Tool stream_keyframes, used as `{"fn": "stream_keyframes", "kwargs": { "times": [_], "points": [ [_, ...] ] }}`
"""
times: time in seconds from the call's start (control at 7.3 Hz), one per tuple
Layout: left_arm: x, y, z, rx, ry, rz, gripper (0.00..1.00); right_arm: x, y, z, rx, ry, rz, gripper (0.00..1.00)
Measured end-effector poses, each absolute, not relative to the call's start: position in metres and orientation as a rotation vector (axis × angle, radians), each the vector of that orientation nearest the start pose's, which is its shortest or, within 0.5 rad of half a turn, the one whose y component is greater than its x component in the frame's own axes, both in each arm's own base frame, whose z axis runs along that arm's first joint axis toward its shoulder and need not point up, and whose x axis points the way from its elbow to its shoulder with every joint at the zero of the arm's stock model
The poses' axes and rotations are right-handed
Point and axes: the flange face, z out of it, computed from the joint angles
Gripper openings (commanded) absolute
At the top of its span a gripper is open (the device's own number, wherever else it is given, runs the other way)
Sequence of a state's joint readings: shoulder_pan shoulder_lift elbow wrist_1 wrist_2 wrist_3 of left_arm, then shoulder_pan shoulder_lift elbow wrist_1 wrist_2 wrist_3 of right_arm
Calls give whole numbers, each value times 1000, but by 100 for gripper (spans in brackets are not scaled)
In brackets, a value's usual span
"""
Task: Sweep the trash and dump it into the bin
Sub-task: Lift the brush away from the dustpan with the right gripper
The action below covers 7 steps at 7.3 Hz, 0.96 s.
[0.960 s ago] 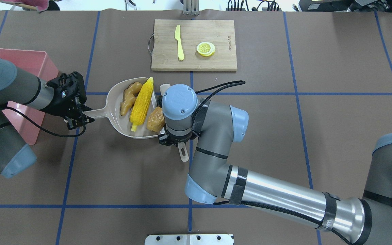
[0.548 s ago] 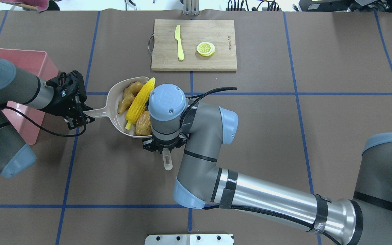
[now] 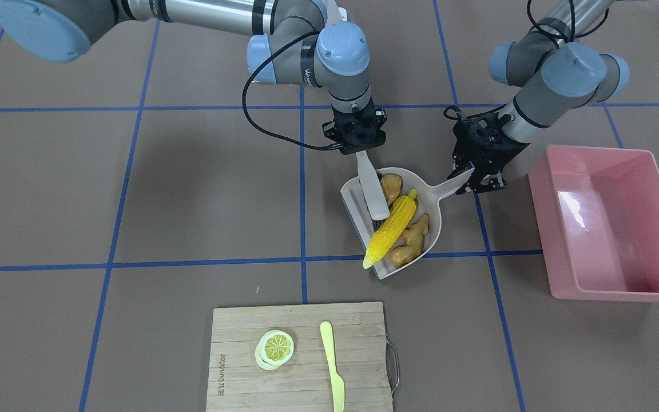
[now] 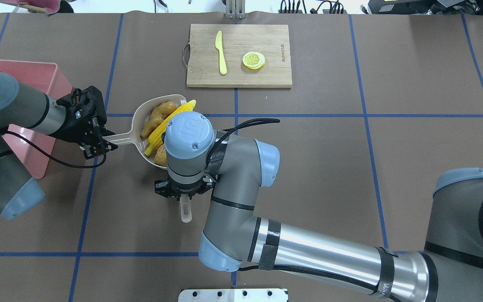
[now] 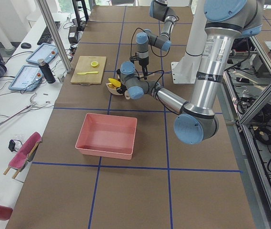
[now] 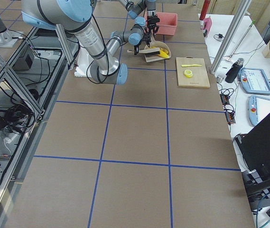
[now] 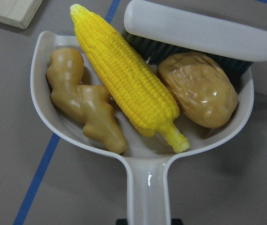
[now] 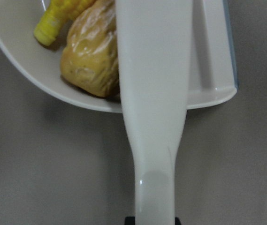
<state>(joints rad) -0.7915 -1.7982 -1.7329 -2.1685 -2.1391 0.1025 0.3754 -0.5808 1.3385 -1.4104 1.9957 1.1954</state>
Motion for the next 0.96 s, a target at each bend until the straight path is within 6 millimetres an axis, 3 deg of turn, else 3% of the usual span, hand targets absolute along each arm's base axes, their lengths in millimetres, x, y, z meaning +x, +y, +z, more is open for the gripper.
{"fn": "stream_keyframes", "kwargs": {
  "times": [0.27,0.55,0.69,0.96],
  "points": [
    [353,-470,387,785,871,1044,0,-660,-357,77,-66,-990,-203,0],
    [353,-469,383,803,891,1023,0,-606,-342,48,-74,-978,-193,0],
    [353,-469,382,812,896,1020,0,-578,-342,49,-71,-963,-177,0],
    [352,-468,380,834,912,1007,0,-520,-356,70,-56,-909,-123,0]
  ]
}}
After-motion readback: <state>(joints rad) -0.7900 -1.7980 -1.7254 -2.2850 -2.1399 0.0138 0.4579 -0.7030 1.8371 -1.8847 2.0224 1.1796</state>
